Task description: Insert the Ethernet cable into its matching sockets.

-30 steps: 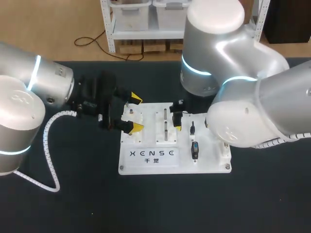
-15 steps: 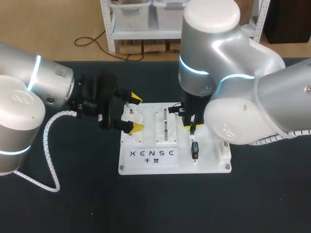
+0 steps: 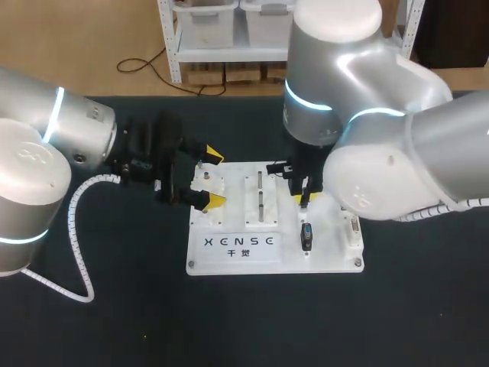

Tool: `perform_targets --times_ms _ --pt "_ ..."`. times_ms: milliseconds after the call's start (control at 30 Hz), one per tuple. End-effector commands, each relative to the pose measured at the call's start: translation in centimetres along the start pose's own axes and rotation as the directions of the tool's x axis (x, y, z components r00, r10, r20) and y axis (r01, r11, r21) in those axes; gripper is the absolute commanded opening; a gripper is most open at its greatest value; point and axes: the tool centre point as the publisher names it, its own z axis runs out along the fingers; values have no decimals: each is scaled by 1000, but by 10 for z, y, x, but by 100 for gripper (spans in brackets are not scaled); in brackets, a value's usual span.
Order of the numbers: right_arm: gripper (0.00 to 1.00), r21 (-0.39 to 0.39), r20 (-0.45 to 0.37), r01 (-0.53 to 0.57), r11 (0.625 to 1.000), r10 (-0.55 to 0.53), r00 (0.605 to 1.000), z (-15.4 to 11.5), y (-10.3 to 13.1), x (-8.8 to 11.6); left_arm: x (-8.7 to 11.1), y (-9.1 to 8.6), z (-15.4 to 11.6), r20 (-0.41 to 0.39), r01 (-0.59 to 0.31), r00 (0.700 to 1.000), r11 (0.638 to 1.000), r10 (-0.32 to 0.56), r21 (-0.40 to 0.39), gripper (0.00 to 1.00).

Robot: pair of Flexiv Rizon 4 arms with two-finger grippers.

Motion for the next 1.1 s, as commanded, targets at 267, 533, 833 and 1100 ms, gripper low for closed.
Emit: perform_targets --times_ms 267,533,833,1100 --pt "0 -34 -26 -28 999 27 999 -26 -27 6 1 1 1 2 -1 1000 1000 1 1 100" --pt "0 -19 -30 -66 998 65 997 -24 -52 7 1 1 1 2 -1 1000 1000 1 1 100" --pt "0 -6 -38 -84 996 84 996 -18 -67 8 1 1 1 2 -1 1000 1000 1 1 100" --pt "0 7 -41 -74 997 74 996 -13 -71 7 1 1 1 2 -1 1000 1000 1 1 100"
